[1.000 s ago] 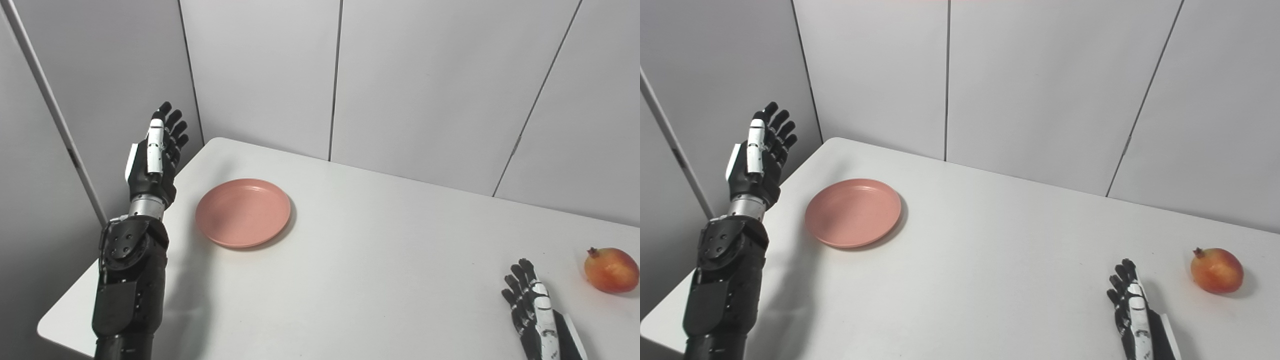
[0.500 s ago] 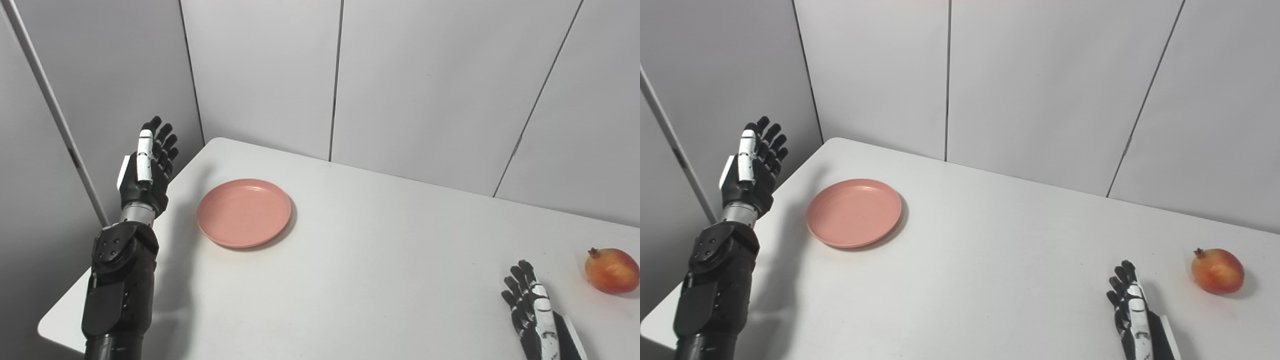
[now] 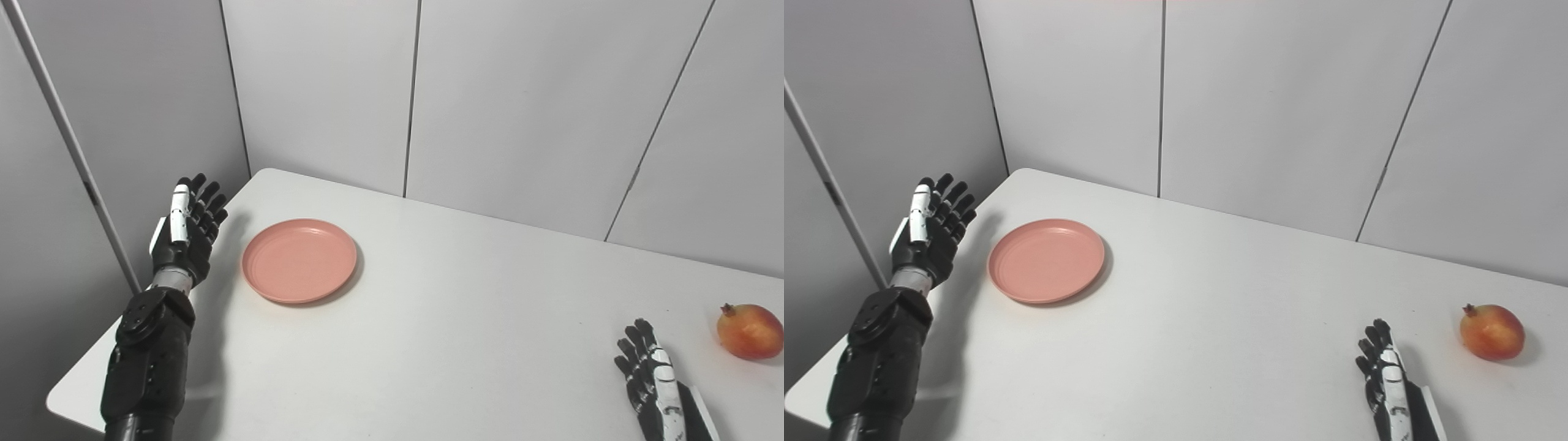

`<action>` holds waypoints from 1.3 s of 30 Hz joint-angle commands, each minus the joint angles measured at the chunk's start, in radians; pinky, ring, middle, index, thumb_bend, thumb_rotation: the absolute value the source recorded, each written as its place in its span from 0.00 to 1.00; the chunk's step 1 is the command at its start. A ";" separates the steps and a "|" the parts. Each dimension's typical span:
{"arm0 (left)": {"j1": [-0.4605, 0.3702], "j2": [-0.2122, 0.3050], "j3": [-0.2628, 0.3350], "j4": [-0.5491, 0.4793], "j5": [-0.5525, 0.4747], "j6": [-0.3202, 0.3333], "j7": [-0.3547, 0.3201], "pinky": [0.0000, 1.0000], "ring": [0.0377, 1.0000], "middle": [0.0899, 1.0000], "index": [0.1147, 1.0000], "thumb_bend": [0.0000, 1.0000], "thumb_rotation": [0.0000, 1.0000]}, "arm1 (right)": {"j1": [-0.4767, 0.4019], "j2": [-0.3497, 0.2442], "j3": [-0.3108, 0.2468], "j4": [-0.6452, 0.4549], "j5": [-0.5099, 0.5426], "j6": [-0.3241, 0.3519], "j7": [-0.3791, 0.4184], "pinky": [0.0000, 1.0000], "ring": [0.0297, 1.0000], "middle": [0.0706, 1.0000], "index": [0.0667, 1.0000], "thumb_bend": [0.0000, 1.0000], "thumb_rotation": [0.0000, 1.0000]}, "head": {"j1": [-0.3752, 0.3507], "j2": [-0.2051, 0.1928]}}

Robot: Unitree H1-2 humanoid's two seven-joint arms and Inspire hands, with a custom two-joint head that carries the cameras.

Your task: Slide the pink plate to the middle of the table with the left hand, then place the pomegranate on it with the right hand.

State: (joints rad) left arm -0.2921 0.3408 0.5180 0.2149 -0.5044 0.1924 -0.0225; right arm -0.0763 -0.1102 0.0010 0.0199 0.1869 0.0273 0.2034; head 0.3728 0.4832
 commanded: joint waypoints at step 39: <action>-0.006 -0.013 -0.056 0.132 0.005 -0.117 -0.096 0.97 0.96 0.96 0.95 0.38 1.00 | 0.006 -0.001 -0.004 0.003 0.007 0.000 0.002 1.00 1.00 1.00 1.00 0.31 1.00 | -0.006 0.001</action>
State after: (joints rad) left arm -0.2734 0.3102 0.4659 0.3510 -0.5078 0.0930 -0.1174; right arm -0.0754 -0.1106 0.0007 0.0197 0.1873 0.0274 0.2032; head 0.3666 0.4832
